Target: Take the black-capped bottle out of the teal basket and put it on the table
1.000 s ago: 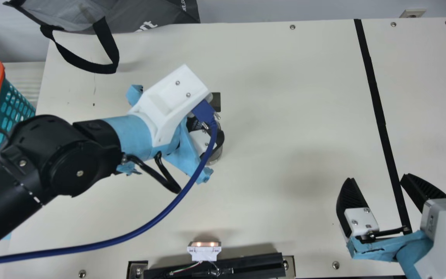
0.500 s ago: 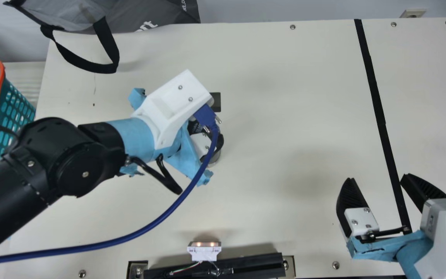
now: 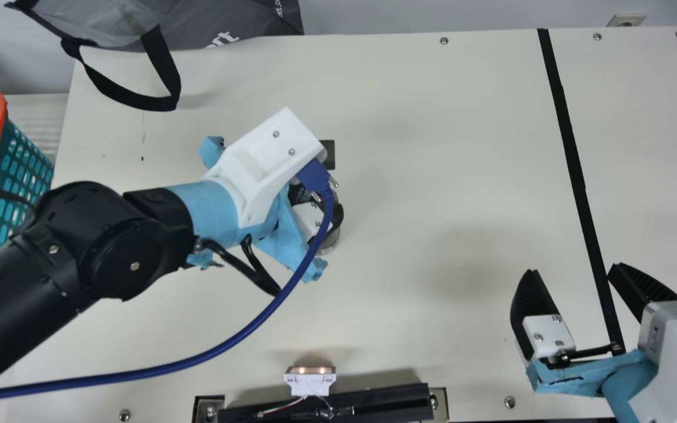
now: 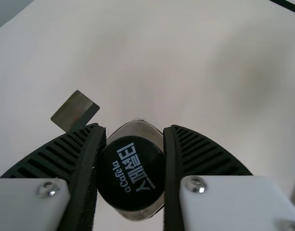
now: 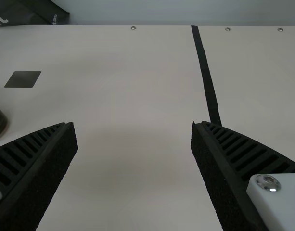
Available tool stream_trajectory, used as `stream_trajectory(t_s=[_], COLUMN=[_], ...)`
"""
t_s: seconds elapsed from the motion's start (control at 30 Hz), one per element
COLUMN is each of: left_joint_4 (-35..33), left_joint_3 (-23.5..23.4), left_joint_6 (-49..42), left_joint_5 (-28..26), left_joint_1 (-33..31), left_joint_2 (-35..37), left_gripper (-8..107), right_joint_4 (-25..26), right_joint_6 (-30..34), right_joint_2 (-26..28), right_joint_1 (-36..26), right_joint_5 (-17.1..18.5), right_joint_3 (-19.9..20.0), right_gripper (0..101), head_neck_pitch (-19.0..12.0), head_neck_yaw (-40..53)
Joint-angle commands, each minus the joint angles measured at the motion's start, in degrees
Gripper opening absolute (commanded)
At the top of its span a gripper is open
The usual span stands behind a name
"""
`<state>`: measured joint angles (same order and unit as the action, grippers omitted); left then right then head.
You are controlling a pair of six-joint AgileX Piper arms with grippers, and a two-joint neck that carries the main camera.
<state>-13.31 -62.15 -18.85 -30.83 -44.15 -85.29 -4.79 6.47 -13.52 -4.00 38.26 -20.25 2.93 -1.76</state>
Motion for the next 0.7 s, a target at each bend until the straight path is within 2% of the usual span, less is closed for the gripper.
stream_trajectory(t_s=[0.0,0.67], left_joint_4=[0.2,4.0], left_joint_3=[0.1,-0.3], left_joint_6=[0.2,3.3], left_joint_5=[0.0,-0.2], left_joint_1=[-0.1,0.4], left_joint_2=[-0.1,1.1], left_gripper=[107,107], right_joint_4=[0.0,0.0], right_joint_6=[0.0,0.0], right_joint_2=[0.0,0.0], right_joint_1=[0.0,0.0], right_joint_5=[0.0,0.1], right_joint_3=[0.0,0.0], right_gripper=[91,91], head_neck_pitch=[-0.2,-0.2], head_neck_yaw=[0.2,0.2])
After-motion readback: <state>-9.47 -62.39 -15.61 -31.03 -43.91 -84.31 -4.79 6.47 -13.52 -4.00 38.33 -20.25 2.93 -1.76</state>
